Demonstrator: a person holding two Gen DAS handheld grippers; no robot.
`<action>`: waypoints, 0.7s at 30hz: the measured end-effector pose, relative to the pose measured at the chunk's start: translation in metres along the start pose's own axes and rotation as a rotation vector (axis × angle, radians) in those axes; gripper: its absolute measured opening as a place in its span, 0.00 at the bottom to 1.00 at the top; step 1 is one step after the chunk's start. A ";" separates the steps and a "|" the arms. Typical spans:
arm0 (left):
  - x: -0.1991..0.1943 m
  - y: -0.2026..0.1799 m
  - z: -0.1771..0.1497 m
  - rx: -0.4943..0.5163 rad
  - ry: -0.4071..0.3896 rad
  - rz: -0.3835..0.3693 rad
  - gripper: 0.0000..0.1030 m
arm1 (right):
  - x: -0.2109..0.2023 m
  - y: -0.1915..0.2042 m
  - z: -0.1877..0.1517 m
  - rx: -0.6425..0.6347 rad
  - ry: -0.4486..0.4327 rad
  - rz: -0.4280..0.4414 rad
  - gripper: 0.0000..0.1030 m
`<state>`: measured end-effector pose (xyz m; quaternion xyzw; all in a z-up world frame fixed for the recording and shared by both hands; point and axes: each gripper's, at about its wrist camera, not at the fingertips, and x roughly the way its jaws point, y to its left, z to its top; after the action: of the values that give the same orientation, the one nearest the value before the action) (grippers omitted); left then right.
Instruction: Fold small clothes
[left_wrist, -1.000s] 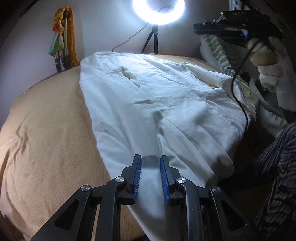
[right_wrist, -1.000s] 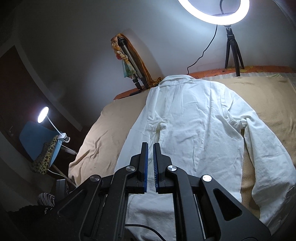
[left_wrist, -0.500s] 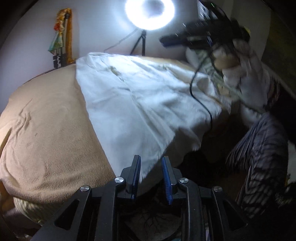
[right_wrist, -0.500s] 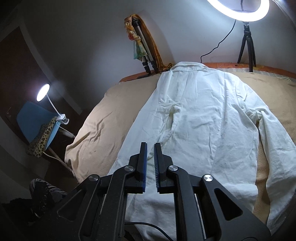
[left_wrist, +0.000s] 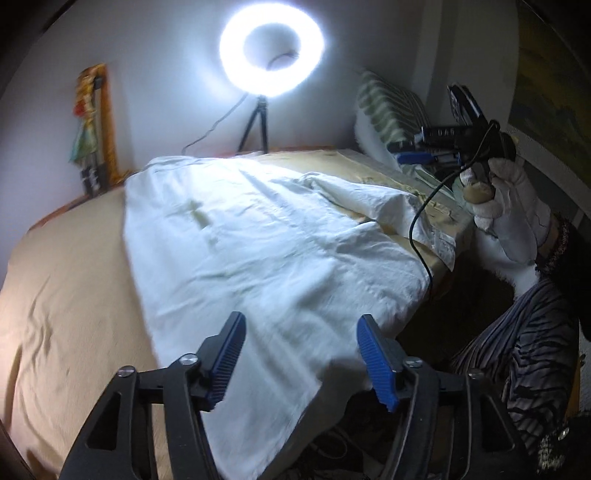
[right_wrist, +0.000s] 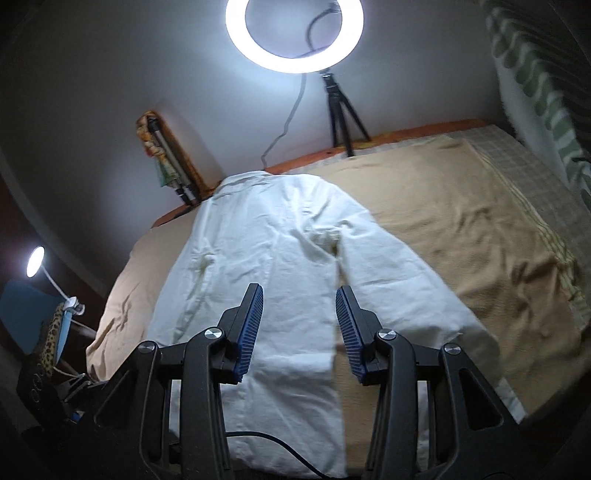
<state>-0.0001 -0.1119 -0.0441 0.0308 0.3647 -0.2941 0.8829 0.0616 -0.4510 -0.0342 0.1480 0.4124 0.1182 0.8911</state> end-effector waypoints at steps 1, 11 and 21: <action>0.007 -0.004 0.005 0.009 0.010 -0.010 0.67 | -0.001 -0.015 -0.001 0.025 0.008 -0.021 0.42; 0.063 -0.029 0.029 0.035 0.085 -0.071 0.67 | 0.011 -0.129 -0.016 0.220 0.098 -0.104 0.42; 0.094 -0.027 0.046 -0.010 0.110 -0.139 0.56 | 0.027 -0.112 -0.027 0.145 0.170 0.044 0.15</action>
<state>0.0668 -0.1932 -0.0687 0.0173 0.4154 -0.3506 0.8392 0.0675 -0.5419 -0.1105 0.2104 0.4906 0.1198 0.8371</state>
